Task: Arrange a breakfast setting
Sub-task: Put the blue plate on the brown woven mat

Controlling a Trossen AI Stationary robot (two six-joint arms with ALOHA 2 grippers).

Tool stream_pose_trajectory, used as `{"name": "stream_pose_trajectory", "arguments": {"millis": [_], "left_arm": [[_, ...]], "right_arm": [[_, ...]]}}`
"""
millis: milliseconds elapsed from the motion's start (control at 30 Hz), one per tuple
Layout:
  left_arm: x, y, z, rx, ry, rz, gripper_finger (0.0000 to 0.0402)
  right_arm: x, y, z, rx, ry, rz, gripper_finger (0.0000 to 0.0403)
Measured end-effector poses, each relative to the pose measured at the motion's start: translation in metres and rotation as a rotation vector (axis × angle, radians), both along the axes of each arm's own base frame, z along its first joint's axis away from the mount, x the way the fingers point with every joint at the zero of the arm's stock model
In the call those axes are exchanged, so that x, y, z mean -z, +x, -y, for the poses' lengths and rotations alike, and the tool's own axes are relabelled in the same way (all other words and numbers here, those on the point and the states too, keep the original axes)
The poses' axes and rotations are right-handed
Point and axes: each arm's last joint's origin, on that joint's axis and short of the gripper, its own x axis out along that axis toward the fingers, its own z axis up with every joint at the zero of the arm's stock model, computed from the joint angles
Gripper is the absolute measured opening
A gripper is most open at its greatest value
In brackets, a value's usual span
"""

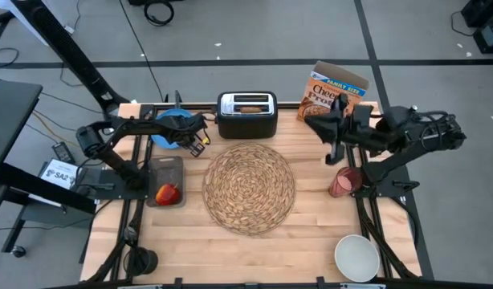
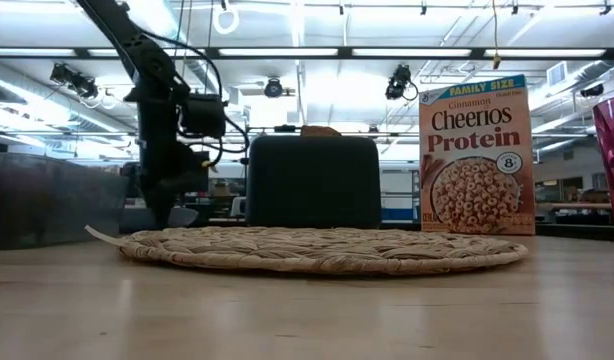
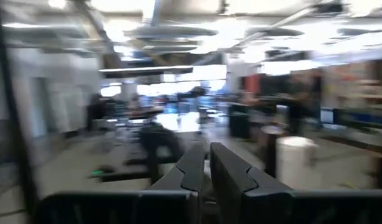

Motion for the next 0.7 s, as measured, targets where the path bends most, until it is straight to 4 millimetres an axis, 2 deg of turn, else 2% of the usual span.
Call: {"name": "stream_pose_trajectory", "arguments": {"millis": [167, 433, 600, 700], "left_arm": [[-0.050, 0.017, 0.013, 0.138, -0.036, -0.027, 0.0016], [-0.165, 0.034, 0.042, 0.333, -0.021, -0.082, 0.0015], [-0.222, 0.036, 0.080, 0.402, 0.010, -0.001, 0.0015], [-0.247, 0.039, 0.110, 0.445, 0.030, 0.106, 0.0015]], "right_arm": [[0.001, -0.008, 0.007, 0.019, -0.030, -0.038, 0.0066], [0.012, -0.006, 0.012, 0.029, -0.076, -0.161, 0.0113], [0.015, -0.006, 0.013, 0.066, -0.123, -0.203, 0.0121], [0.017, -0.006, 0.011, 0.076, -0.129, -0.228, 0.0120]]}}
